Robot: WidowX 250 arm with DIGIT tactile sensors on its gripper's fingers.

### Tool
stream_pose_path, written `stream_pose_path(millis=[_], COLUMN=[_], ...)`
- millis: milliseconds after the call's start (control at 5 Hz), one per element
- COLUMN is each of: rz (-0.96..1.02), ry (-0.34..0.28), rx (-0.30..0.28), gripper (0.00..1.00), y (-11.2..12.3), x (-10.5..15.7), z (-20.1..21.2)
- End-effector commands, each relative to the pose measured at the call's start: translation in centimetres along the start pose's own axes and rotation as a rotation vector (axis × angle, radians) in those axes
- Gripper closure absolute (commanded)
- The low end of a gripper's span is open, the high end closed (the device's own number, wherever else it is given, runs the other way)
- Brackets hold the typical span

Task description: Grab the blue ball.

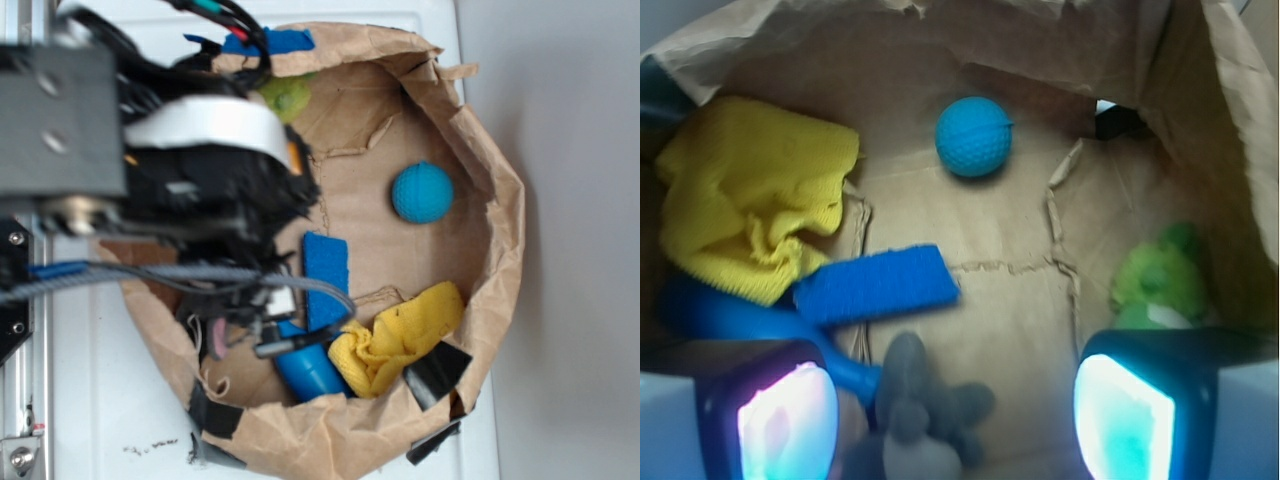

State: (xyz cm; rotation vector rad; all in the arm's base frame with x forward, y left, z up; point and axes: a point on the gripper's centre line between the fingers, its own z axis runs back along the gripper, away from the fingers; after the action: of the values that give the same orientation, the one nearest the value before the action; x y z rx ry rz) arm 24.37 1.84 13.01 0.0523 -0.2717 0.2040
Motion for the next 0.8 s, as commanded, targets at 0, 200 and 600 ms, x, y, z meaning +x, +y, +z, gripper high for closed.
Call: stream_pose_path(millis=[0,200,600], rz=[-0.007,-0.003,0.03], ry=[-0.047,-0.05,-0.005], rx=[0.003,0.028,0.084], gripper=[0.0,0.0,0.0], y=[-1.7,-2.1,-2.8], x=[3.6,3.8,4.4], z=[-0.5,-1.5,-2.9])
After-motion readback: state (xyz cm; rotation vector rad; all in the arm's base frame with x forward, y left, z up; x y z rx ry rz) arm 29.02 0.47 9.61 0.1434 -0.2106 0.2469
